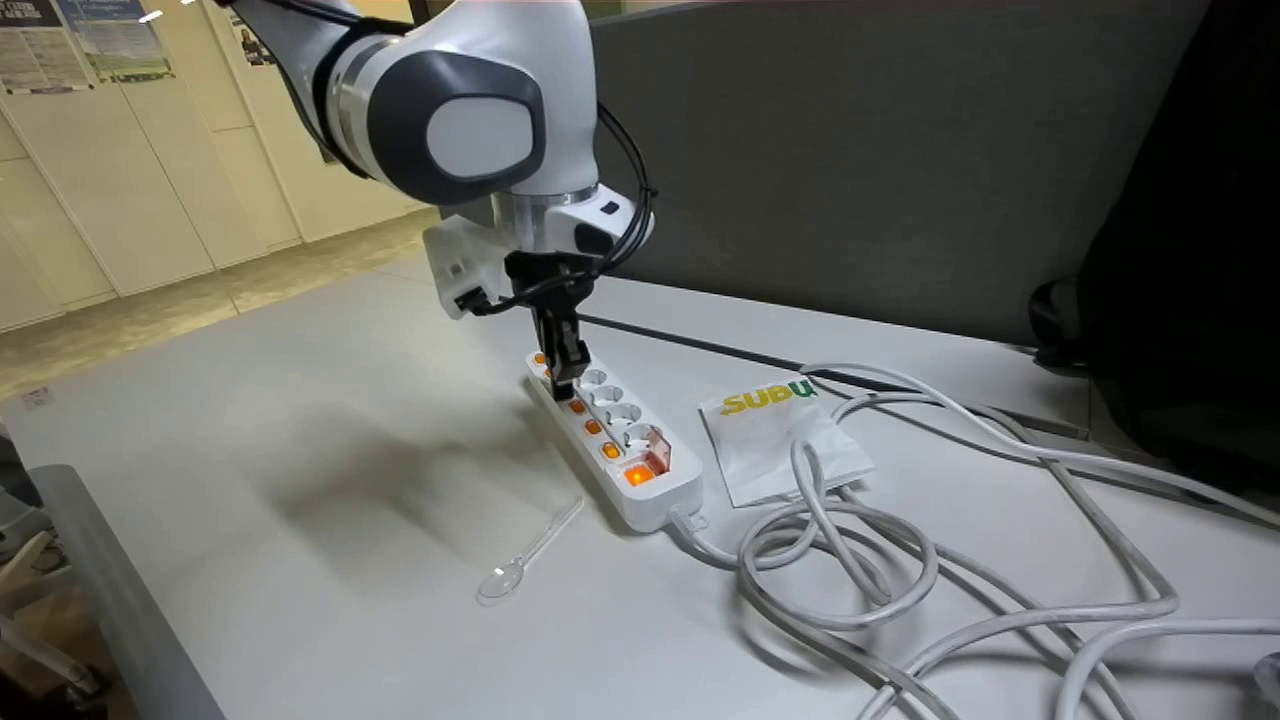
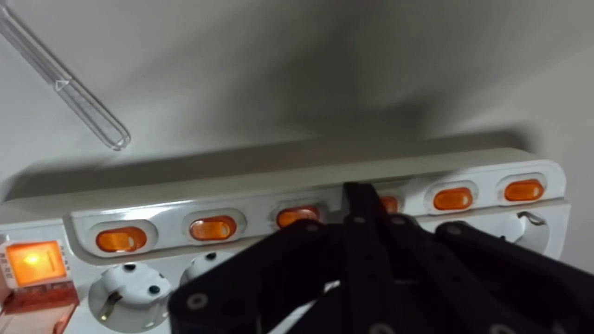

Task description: Turn off the third switch from the left on the adapter

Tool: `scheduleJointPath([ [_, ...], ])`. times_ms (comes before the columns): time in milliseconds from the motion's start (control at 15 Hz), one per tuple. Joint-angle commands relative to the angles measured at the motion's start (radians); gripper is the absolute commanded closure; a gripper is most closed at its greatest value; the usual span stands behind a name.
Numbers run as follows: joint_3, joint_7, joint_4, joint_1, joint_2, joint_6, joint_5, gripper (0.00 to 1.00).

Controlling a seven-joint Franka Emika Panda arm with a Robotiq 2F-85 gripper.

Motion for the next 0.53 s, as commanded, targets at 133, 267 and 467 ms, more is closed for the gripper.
scheduleJointPath([
  [133, -0.03, 0.071, -0.028, 0.055, -0.049, 0.002, -0.036, 1.0],
  [267, -0.034, 0.082, -0.027, 0.059, -0.053, 0.0, -0.038, 1.0],
  [467, -0.031, 0.082, -0.023, 0.052, -0.05, 0.0, -0.03, 1.0],
])
